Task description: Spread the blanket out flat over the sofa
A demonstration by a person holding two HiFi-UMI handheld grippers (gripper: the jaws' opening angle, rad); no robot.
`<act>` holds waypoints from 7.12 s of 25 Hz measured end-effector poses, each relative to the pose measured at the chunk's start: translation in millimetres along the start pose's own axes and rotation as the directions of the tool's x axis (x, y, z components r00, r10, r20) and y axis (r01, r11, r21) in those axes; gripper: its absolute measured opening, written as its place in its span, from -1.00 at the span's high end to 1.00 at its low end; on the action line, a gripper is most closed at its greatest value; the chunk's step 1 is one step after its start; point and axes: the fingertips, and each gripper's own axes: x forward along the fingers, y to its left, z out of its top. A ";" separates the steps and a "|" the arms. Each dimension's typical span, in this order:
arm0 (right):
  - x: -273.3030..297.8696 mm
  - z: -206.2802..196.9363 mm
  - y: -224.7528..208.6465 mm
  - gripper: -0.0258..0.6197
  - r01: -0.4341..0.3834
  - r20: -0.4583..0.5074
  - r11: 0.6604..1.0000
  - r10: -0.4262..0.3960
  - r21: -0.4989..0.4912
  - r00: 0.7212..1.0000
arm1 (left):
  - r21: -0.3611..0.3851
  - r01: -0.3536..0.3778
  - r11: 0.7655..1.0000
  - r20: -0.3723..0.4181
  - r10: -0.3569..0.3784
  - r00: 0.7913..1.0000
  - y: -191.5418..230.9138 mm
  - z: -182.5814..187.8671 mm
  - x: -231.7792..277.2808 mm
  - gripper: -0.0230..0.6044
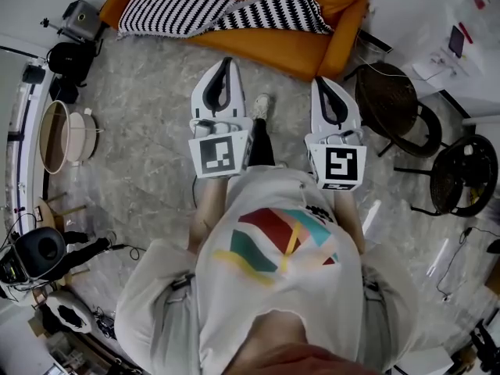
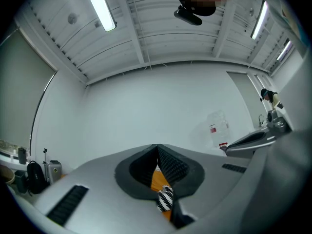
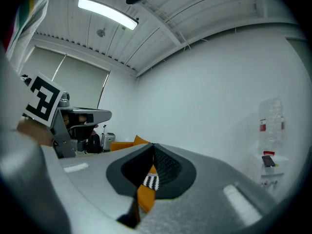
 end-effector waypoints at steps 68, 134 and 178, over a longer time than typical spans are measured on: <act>336.6 13.2 -191.0 0.91 0.154 -0.038 0.987 -0.153 0.036 0.988 | -0.135 0.179 0.975 -0.026 -0.184 0.983 44.0 -58.2 403.1 0.87; 488.0 -342.9 -253.4 0.50 -0.011 -0.350 0.977 0.087 0.212 0.933 | -0.201 0.158 0.967 -0.271 -0.210 0.939 -19.3 -399.4 454.3 0.87; 446.0 -335.1 -284.6 0.89 0.194 -0.450 0.976 -0.131 0.096 0.884 | -0.216 0.270 0.938 -0.298 -0.327 0.897 -6.9 -394.0 397.7 0.87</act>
